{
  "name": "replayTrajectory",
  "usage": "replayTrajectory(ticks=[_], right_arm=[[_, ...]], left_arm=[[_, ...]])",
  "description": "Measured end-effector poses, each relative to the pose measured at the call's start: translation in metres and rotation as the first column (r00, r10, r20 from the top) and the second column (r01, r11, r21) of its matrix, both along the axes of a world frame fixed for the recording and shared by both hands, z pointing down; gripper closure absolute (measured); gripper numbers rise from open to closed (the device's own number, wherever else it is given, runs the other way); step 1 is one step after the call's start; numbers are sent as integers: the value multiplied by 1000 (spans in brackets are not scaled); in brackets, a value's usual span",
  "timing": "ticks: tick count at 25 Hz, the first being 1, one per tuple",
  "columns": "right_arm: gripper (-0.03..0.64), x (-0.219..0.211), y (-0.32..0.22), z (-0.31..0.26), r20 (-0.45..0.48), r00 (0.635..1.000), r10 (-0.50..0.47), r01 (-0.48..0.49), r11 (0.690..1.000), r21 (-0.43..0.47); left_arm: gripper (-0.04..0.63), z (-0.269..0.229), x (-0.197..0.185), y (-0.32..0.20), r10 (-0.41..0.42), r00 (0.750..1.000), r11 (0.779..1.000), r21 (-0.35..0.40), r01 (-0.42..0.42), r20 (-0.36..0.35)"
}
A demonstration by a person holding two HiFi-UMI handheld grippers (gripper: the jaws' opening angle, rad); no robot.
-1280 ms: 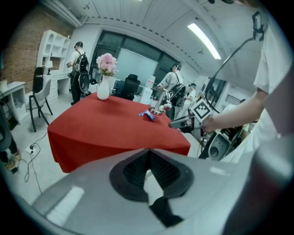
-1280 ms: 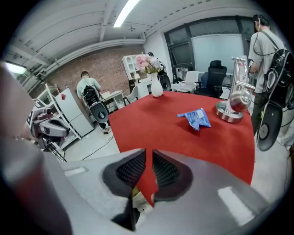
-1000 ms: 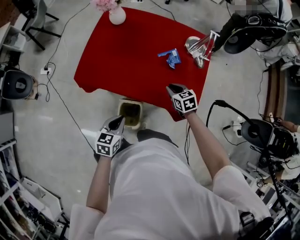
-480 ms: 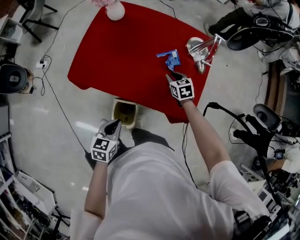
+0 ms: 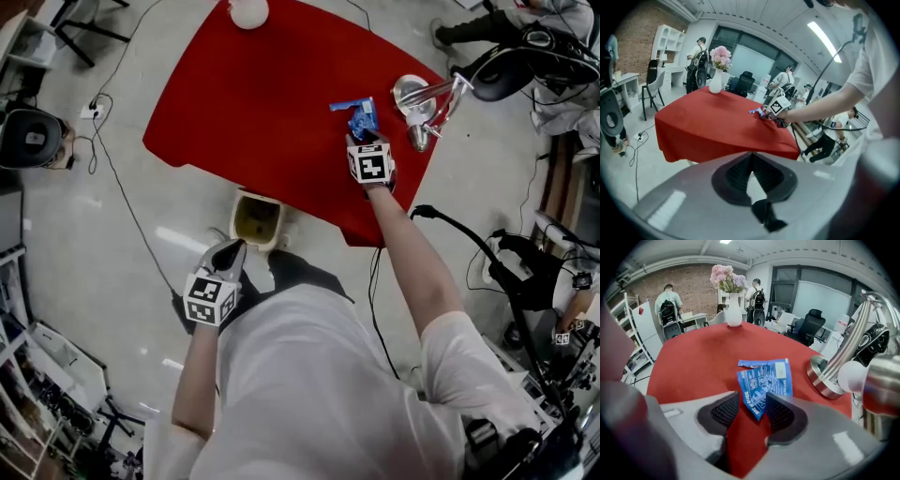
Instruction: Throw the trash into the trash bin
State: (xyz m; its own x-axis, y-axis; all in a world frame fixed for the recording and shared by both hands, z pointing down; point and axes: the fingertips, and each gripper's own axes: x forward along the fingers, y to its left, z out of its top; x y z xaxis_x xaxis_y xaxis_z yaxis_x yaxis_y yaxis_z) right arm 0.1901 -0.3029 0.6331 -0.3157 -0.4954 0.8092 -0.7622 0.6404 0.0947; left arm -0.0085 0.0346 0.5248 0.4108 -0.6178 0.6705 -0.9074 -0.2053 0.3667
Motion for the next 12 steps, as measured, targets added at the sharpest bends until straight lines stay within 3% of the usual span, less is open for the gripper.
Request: replayTrajectory(ticks=[3, 5, 12], right_arm=[[489, 5, -6, 4, -10, 999, 38, -38, 999, 5], [614, 6, -8, -1, -9, 998, 54, -54, 998, 18], [615, 3, 11, -22, 5, 1000, 15, -16, 1000, 22]], left_arm=[[591, 2, -3, 4, -10, 1000, 1000, -6, 10, 4], [591, 1, -8, 7, -17, 1000, 1000, -6, 17, 7], [591, -6, -16, 10, 1, 1000, 1000, 8, -1, 8]])
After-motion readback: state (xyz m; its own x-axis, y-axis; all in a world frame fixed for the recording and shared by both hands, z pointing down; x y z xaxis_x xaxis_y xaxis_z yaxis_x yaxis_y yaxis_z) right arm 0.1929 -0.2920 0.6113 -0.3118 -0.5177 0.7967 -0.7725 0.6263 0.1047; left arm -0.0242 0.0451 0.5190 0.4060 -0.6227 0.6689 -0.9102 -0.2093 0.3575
